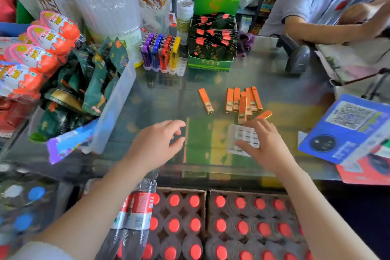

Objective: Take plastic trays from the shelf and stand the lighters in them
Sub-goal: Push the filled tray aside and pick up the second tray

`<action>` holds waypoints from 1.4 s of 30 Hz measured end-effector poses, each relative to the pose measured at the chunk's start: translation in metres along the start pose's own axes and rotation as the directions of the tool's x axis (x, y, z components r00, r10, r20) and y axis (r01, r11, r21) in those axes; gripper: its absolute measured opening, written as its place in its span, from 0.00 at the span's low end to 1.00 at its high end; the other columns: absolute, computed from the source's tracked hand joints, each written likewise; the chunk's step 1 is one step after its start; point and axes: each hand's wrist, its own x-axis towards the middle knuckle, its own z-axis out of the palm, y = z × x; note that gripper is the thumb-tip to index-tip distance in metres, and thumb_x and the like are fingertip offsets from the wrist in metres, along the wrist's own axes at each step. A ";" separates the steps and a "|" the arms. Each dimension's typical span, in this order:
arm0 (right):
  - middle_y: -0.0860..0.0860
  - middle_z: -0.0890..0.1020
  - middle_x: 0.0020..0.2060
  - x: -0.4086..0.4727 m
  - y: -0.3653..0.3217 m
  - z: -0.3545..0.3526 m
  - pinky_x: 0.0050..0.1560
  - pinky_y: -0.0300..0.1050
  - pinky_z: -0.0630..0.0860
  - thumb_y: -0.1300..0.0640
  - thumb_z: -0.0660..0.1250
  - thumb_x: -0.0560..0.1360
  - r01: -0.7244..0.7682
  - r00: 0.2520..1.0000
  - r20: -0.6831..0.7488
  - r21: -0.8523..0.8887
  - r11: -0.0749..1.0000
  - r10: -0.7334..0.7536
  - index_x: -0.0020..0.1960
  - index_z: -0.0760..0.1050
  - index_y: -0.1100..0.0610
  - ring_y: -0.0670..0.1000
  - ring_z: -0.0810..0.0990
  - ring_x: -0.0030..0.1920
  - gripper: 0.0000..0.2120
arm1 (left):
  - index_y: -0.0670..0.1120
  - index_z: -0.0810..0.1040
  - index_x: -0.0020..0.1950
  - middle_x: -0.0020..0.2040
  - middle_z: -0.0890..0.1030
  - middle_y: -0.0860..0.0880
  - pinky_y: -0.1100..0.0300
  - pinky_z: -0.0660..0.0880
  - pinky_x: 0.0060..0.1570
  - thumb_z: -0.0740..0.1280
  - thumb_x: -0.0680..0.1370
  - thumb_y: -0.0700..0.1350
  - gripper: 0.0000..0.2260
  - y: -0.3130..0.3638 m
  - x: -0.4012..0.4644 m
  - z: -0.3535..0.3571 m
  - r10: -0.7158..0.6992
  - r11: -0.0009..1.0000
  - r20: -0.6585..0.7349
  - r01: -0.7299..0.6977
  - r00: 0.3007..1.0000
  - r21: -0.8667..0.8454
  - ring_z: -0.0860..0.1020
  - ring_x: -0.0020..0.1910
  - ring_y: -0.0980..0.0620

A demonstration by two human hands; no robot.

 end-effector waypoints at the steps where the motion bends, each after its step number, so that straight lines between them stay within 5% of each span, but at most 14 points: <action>1: 0.56 0.75 0.59 -0.008 0.007 0.001 0.58 0.51 0.69 0.47 0.71 0.69 -0.013 1.000 0.016 -0.040 0.999 0.014 0.61 0.72 0.60 0.59 0.72 0.57 0.26 | 0.48 0.77 0.54 0.43 0.80 0.54 0.56 0.75 0.34 0.58 0.70 0.54 0.19 0.002 -0.004 0.004 0.004 1.000 0.009 -0.004 1.000 -0.010 0.79 0.37 0.49; 8: 0.55 0.61 0.73 -0.028 0.020 0.011 0.71 0.53 0.57 0.44 0.68 0.71 -0.029 0.997 0.067 -0.111 0.993 0.036 0.71 0.59 0.57 0.56 0.55 0.73 0.35 | 0.48 0.75 0.59 0.49 0.79 0.54 0.55 0.75 0.41 0.66 0.74 0.47 0.14 0.009 -0.031 0.010 -0.029 0.999 0.030 0.029 0.999 -0.024 0.77 0.47 0.53; 11: 0.54 0.64 0.71 -0.029 0.012 0.014 0.70 0.50 0.59 0.45 0.68 0.71 0.035 0.998 0.062 -0.103 0.994 -0.028 0.70 0.62 0.57 0.56 0.57 0.71 0.33 | 0.49 0.74 0.60 0.52 0.78 0.55 0.57 0.74 0.43 0.67 0.73 0.47 0.16 0.012 -0.039 0.010 -0.062 0.998 0.035 0.063 0.998 -0.032 0.76 0.50 0.53; 14: 0.53 0.69 0.66 -0.029 -0.006 0.021 0.68 0.51 0.63 0.42 0.71 0.67 0.139 0.985 0.113 -0.065 0.988 -0.131 0.68 0.65 0.56 0.55 0.62 0.67 0.35 | 0.52 0.68 0.66 0.60 0.73 0.57 0.57 0.72 0.50 0.67 0.71 0.57 0.25 0.012 -0.045 0.011 -0.100 0.992 0.107 0.106 0.989 -0.060 0.73 0.57 0.57; 18: 0.52 0.72 0.61 -0.024 -0.039 0.028 0.61 0.48 0.68 0.41 0.75 0.61 0.250 0.959 0.100 0.153 0.956 -0.266 0.63 0.69 0.56 0.54 0.68 0.59 0.36 | 0.54 0.53 0.73 0.72 0.60 0.55 0.56 0.63 0.66 0.73 0.66 0.56 0.42 0.012 -0.047 0.005 -0.158 0.972 0.265 0.197 0.951 -0.129 0.62 0.68 0.57; 23: 0.51 0.72 0.61 -0.007 -0.072 0.022 0.59 0.40 0.62 0.43 0.77 0.59 0.376 0.913 0.083 0.209 0.903 -0.399 0.61 0.69 0.56 0.51 0.66 0.61 0.36 | 0.58 0.57 0.70 0.66 0.64 0.61 0.60 0.65 0.62 0.77 0.62 0.54 0.43 0.005 -0.043 -0.006 -0.149 0.918 0.155 0.195 0.977 -0.345 0.66 0.63 0.61; 29: 0.52 0.70 0.64 0.021 -0.090 0.031 0.64 0.49 0.65 0.43 0.74 0.63 0.437 0.879 0.193 0.043 0.898 -0.437 0.64 0.68 0.55 0.54 0.65 0.63 0.34 | 0.56 0.62 0.65 0.62 0.68 0.59 0.63 0.64 0.57 0.76 0.64 0.49 0.34 -0.017 -0.038 -0.009 -0.179 0.919 0.117 0.209 0.977 -0.334 0.69 0.61 0.59; 34: 0.51 0.72 0.64 0.048 -0.091 0.037 0.66 0.50 0.66 0.41 0.68 0.69 0.349 0.900 0.243 0.093 0.933 -0.361 0.64 0.68 0.54 0.52 0.67 0.64 0.28 | 0.51 0.65 0.66 0.59 0.68 0.59 0.61 0.64 0.59 0.76 0.63 0.53 0.35 -0.040 -0.023 -0.013 -0.189 0.966 0.109 0.204 0.976 -0.158 0.66 0.57 0.60; 37: 0.54 0.72 0.61 0.072 -0.083 0.037 0.60 0.49 0.69 0.47 0.65 0.74 0.131 0.987 0.081 0.125 0.984 -0.141 0.63 0.69 0.57 0.54 0.71 0.61 0.21 | 0.51 0.66 0.65 0.57 0.69 0.58 0.59 0.65 0.60 0.75 0.63 0.57 0.34 -0.049 -0.011 -0.013 -0.201 0.965 0.133 0.219 0.971 -0.142 0.66 0.57 0.59; 42: 0.60 0.71 0.61 0.106 -0.068 0.043 0.55 0.53 0.72 0.55 0.60 0.77 -0.132 0.990 0.045 -0.037 0.991 0.133 0.62 0.68 0.63 0.62 0.73 0.58 0.16 | 0.50 0.67 0.64 0.59 0.66 0.57 0.61 0.59 0.60 0.63 0.58 0.69 0.40 -0.062 0.002 -0.008 -0.159 0.979 0.184 0.179 0.970 -0.099 0.60 0.61 0.60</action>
